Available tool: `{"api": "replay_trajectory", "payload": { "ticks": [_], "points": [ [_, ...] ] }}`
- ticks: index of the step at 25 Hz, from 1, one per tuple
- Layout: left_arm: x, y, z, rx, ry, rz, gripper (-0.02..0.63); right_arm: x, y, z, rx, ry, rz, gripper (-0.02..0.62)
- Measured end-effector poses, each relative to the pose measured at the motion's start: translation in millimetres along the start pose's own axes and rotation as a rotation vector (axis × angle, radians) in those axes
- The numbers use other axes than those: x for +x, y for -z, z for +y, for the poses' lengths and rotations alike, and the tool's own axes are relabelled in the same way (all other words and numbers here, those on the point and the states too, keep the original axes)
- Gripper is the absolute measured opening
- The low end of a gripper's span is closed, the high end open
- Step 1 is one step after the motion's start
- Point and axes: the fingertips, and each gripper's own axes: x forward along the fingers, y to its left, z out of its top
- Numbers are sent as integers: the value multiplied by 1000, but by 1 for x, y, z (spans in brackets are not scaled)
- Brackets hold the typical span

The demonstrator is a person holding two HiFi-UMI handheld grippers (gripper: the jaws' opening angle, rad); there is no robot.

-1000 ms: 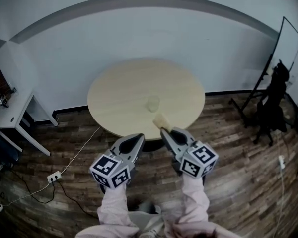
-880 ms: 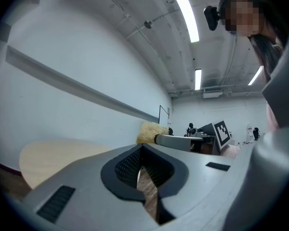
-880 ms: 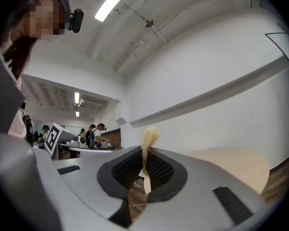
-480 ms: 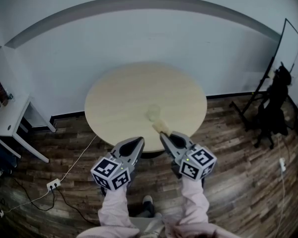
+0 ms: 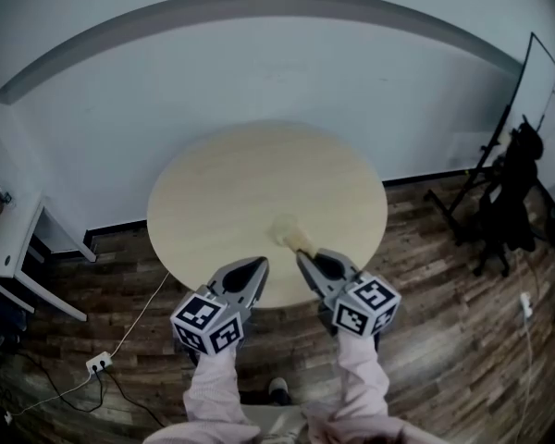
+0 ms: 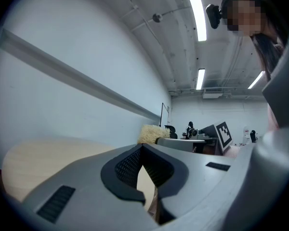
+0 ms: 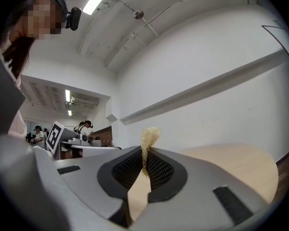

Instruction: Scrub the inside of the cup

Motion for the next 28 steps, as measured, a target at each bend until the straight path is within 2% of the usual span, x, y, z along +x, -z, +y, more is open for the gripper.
{"api": "replay_trajectory", "payload": {
  "ticks": [19,28],
  "points": [
    [49,0,52,1,57,13,-6,44,2,-48,-14,51,4,18],
    [74,4,77,-4,21,39,-6,60,6,-83,-2,50,43,18]
  ]
}}
